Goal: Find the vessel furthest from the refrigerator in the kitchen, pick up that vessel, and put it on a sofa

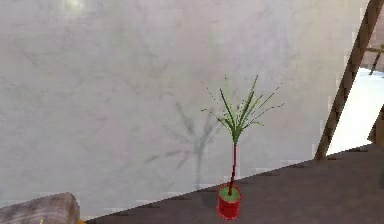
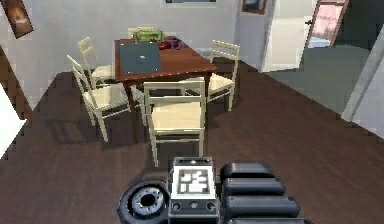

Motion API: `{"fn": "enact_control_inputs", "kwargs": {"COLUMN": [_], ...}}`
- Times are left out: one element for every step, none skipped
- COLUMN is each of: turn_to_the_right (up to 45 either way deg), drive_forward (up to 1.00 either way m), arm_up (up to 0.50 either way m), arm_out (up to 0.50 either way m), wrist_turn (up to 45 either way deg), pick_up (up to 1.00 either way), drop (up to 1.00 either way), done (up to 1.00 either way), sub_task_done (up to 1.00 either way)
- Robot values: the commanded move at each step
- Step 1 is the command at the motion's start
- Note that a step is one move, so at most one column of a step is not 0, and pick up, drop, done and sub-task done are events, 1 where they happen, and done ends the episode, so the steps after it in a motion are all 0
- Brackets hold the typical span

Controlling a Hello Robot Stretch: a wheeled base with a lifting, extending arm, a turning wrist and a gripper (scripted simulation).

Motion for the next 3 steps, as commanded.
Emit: {"fn": "enact_control_inputs", "kwargs": {"turn_to_the_right": [45.0, 45.0, 45.0], "drive_forward": [0.00, 0.00, 0.00], "arm_up": [0.00, 0.00, 0.00], "arm_out": [0.00, 0.00, 0.00], "wrist_turn": [0.0, 0.0, 0.0], "pick_up": [0.00, 0.00, 0.00], "drop": [0.00, 0.00, 0.00], "done": [0.00, 0.00, 0.00], "sub_task_done": [0.00, 0.00, 0.00]}}
